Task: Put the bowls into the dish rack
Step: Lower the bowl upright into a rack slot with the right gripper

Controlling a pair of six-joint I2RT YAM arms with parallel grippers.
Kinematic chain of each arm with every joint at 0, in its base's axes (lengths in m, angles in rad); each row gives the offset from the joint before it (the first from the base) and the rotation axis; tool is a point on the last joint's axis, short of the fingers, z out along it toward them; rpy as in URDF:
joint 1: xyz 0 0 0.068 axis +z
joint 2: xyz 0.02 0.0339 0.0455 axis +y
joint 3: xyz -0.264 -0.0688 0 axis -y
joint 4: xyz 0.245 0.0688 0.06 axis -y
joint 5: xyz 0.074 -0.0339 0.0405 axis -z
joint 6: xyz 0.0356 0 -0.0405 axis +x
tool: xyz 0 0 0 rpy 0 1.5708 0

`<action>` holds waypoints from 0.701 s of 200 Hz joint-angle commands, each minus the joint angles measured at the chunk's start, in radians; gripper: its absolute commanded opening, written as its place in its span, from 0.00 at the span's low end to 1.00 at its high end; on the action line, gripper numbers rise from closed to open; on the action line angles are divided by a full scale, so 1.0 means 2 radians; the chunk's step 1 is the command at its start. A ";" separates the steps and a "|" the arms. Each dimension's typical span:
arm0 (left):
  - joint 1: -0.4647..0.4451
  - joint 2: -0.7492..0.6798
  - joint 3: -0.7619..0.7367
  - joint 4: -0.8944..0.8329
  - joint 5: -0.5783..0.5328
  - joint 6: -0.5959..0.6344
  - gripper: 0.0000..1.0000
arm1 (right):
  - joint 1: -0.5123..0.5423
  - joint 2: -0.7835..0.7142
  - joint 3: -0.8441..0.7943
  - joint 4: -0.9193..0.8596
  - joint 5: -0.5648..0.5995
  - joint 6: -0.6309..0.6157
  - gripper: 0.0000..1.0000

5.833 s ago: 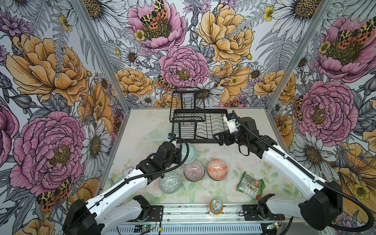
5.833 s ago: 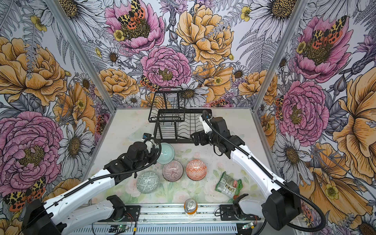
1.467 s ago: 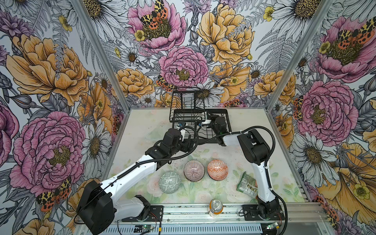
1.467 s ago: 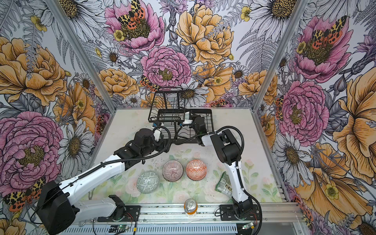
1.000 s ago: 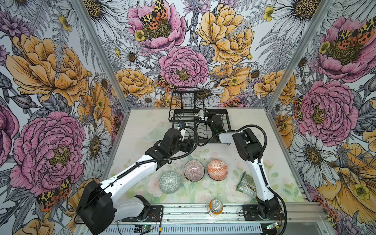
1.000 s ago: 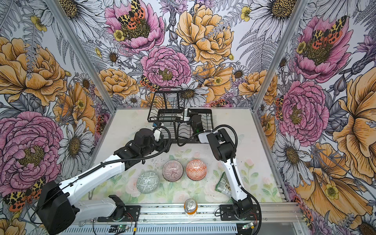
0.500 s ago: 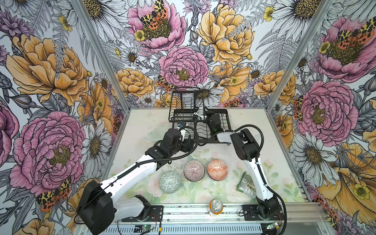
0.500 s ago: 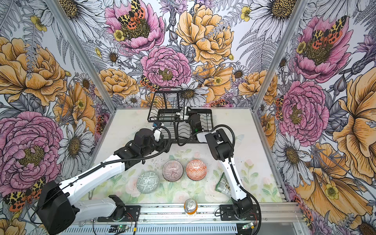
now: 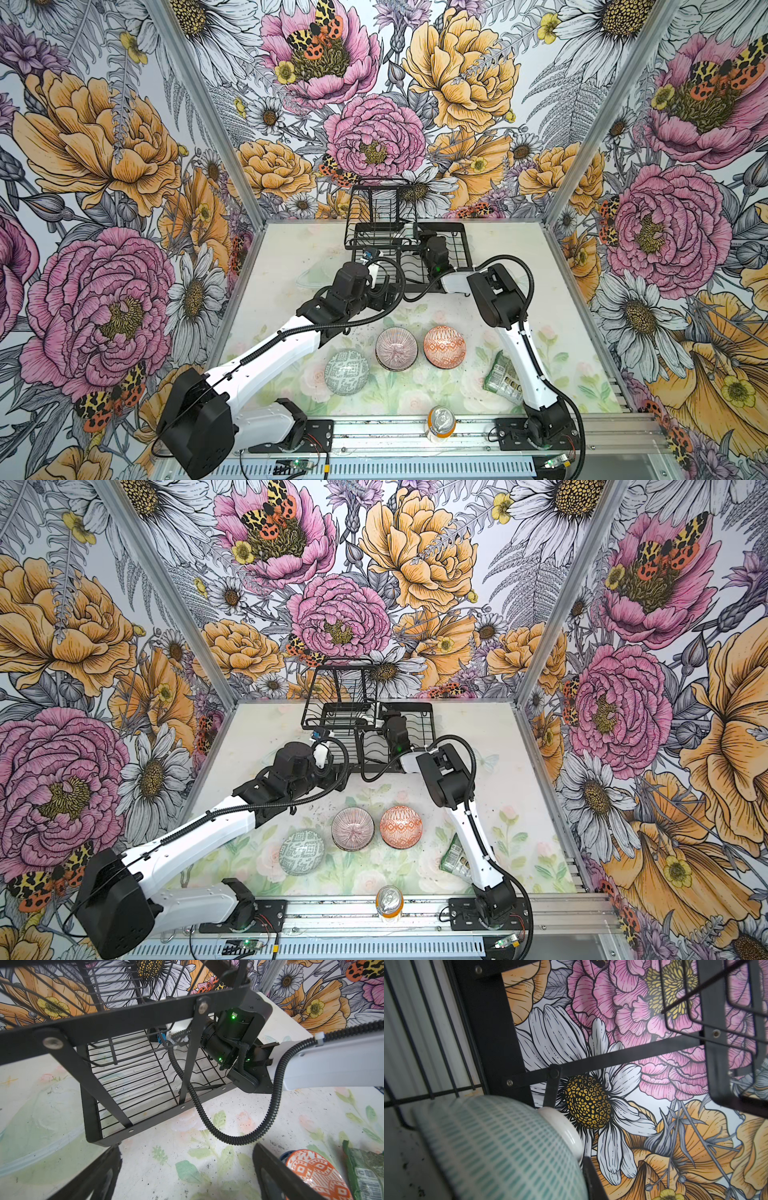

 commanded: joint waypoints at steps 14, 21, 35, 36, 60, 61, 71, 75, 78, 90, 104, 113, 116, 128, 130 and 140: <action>0.007 0.008 -0.007 0.020 0.014 -0.005 0.99 | 0.007 0.012 0.013 0.014 0.001 0.013 0.10; 0.007 0.007 -0.007 0.020 0.014 -0.004 0.99 | 0.007 0.012 0.012 0.014 0.002 0.013 0.10; 0.007 0.006 -0.006 0.020 0.016 -0.004 0.99 | 0.008 0.008 0.010 0.013 0.001 0.013 0.12; 0.007 0.006 -0.006 0.020 0.016 -0.004 0.99 | 0.008 0.008 0.009 0.013 0.001 0.013 0.12; 0.007 0.000 -0.006 0.019 0.017 -0.004 0.99 | 0.007 0.000 0.009 0.010 0.001 0.012 0.13; 0.007 -0.001 -0.007 0.019 0.017 -0.003 0.99 | 0.007 0.000 0.009 0.010 0.001 0.012 0.13; 0.007 -0.005 -0.010 0.020 0.017 -0.003 0.99 | 0.007 -0.003 0.009 0.010 0.000 0.012 0.15; 0.006 -0.006 -0.011 0.020 0.017 -0.003 0.99 | 0.006 -0.003 0.009 0.008 0.000 0.012 0.15; 0.006 -0.006 -0.012 0.020 0.016 -0.003 0.99 | 0.006 -0.004 0.009 0.008 0.000 0.012 0.16; 0.007 -0.006 -0.013 0.018 0.015 -0.002 0.99 | 0.006 -0.005 0.008 0.007 0.000 0.012 0.18; 0.007 -0.006 -0.014 0.018 0.015 -0.004 0.99 | 0.006 -0.005 0.007 0.007 0.000 0.012 0.22; 0.007 -0.005 -0.013 0.019 0.016 -0.004 0.99 | 0.006 -0.005 0.006 0.007 0.001 0.011 0.24; 0.007 -0.004 -0.013 0.019 0.016 -0.005 0.99 | 0.006 -0.005 0.005 0.007 0.001 0.010 0.25; 0.007 -0.003 -0.013 0.018 0.017 -0.005 0.99 | 0.007 -0.007 0.003 0.008 0.001 0.011 0.27; 0.007 -0.004 -0.013 0.019 0.017 -0.005 0.99 | 0.007 -0.007 0.003 0.008 0.001 0.011 0.28; 0.007 -0.004 -0.013 0.019 0.017 -0.005 0.99 | 0.006 -0.008 0.001 0.009 0.001 0.011 0.29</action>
